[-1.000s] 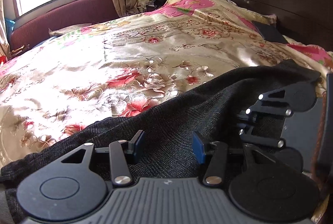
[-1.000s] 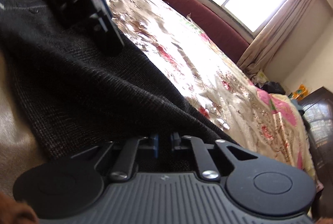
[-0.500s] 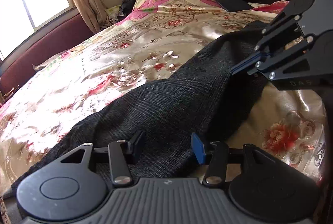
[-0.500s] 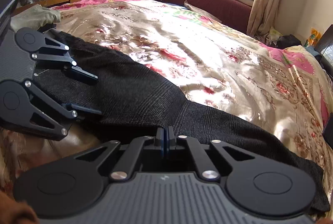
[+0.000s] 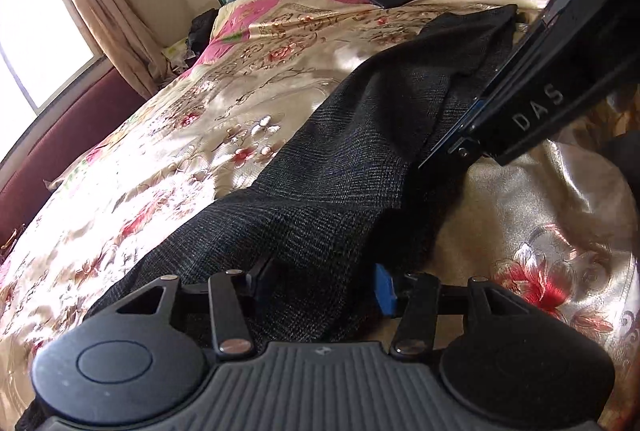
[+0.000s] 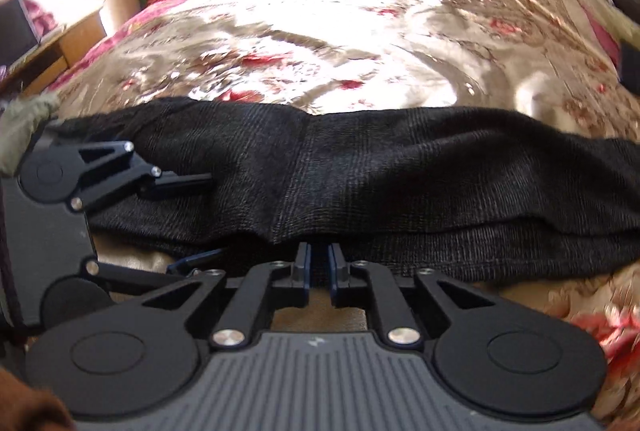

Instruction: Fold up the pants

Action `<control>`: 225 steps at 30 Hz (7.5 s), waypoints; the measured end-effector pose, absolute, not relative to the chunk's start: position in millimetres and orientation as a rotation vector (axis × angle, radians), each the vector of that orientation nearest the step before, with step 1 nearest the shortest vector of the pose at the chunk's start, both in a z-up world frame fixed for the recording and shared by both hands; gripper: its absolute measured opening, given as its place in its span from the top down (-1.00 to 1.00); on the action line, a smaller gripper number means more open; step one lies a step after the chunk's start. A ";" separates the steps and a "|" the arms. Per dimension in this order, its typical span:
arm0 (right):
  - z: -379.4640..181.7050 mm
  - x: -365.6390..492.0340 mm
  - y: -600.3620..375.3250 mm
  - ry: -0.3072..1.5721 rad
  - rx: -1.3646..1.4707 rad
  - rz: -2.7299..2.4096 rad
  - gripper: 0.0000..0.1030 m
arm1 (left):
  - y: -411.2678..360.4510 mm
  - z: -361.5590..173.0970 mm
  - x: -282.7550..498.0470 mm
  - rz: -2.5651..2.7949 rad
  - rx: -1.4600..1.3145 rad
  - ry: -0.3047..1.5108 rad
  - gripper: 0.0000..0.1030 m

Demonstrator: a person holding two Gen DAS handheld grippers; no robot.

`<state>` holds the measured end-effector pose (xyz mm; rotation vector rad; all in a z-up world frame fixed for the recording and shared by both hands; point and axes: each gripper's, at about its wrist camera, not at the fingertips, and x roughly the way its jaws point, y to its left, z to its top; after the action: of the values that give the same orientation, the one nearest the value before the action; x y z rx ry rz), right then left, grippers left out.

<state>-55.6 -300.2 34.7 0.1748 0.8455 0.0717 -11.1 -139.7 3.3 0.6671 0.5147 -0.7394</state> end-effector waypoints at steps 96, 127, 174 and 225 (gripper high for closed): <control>-39.9 -112.8 -590.2 0.234 1.215 -0.609 0.68 | -218.8 -2.1 -21.8 -0.909 0.871 0.558 0.50; -18.8 -97.0 -586.9 0.400 1.130 -0.684 0.22 | -218.7 -2.9 -20.6 -0.920 0.824 0.550 0.48; 48.9 -38.5 -71.6 0.663 -0.358 0.730 0.24 | 112.6 42.3 -37.3 -0.303 0.340 0.687 -0.16; 23.9 -19.6 -44.5 0.653 -0.403 0.730 0.84 | 98.9 27.7 -8.4 -0.321 0.689 0.674 -0.25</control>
<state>-19.6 -44.5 23.9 -0.4030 0.6533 0.7296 -8.4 98.9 27.7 0.6892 0.6741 -0.3209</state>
